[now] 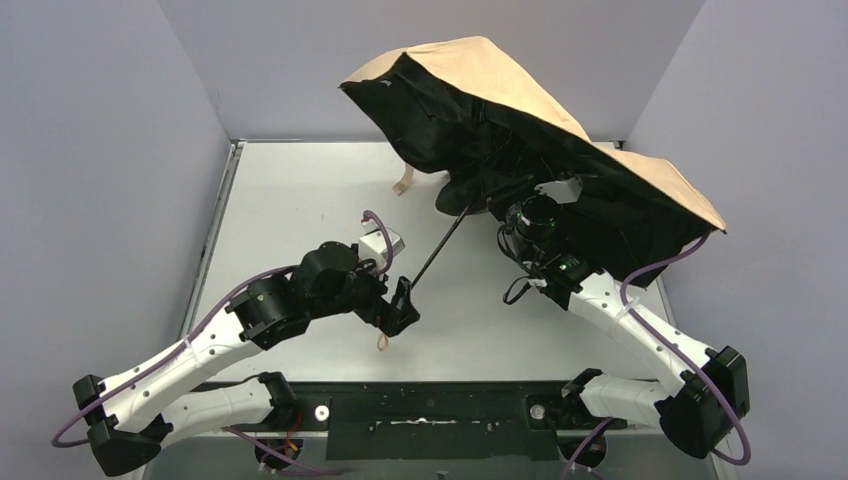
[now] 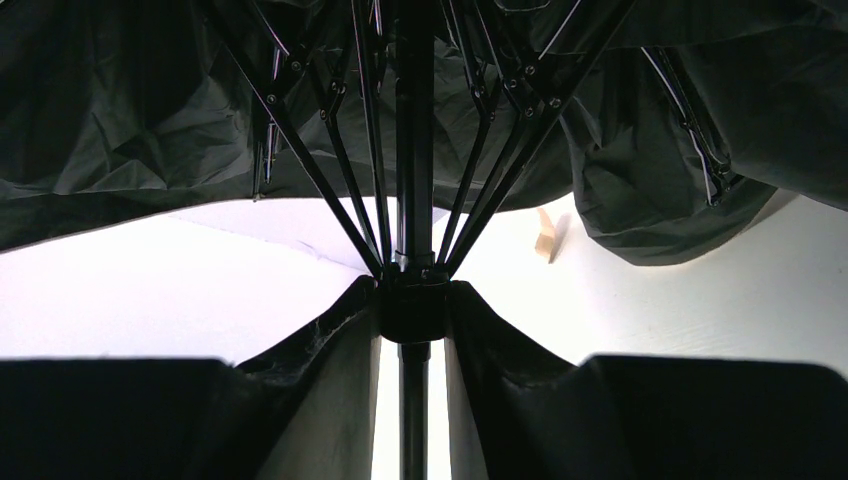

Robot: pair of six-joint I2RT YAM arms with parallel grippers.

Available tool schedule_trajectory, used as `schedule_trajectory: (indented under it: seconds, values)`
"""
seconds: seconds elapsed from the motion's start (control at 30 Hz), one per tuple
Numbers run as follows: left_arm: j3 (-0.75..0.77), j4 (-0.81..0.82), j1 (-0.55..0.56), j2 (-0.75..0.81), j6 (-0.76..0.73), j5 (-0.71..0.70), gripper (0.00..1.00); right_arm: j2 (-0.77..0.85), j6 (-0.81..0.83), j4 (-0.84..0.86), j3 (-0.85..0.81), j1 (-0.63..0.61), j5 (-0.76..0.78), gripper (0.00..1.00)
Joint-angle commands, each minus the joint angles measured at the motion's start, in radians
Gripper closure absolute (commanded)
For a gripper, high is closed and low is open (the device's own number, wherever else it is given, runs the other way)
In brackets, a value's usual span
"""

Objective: Put away the umbrella

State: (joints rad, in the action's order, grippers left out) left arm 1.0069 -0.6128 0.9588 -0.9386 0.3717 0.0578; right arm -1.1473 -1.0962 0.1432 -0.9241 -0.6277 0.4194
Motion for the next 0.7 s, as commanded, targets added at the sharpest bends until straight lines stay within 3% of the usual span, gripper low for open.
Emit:
schedule_trajectory:
  seconds: [0.0, 0.1, 0.27, 0.5, 0.6, 0.67]
  values:
    - [-0.003, -0.083, 0.012, 0.016, -0.053, -0.044, 0.05, 0.015, 0.004, 0.059, -0.074, 0.011, 0.064, 1.0]
    - [-0.017, -0.094, 0.014, 0.012, -0.07, -0.007, 0.08, 0.016, 0.0, 0.058, -0.073, 0.016, 0.058, 1.0]
    - [-0.04, -0.104, 0.015, 0.005, -0.072, 0.013, 0.26, 0.015, -0.01, 0.054, -0.078, 0.03, 0.038, 1.0]
    - [-0.044, -0.118, 0.021, 0.01, -0.069, 0.011, 0.44, 0.009, -0.027, 0.033, -0.089, 0.041, 0.035, 1.0]
    - [-0.038, -0.119, 0.023, 0.005, -0.074, -0.008, 0.58, 0.005, -0.028, 0.023, -0.094, 0.042, 0.027, 1.0]
    - [-0.032, -0.117, 0.023, -0.002, -0.076, -0.033, 0.73, 0.007, -0.035, 0.02, -0.091, 0.042, 0.022, 1.0]
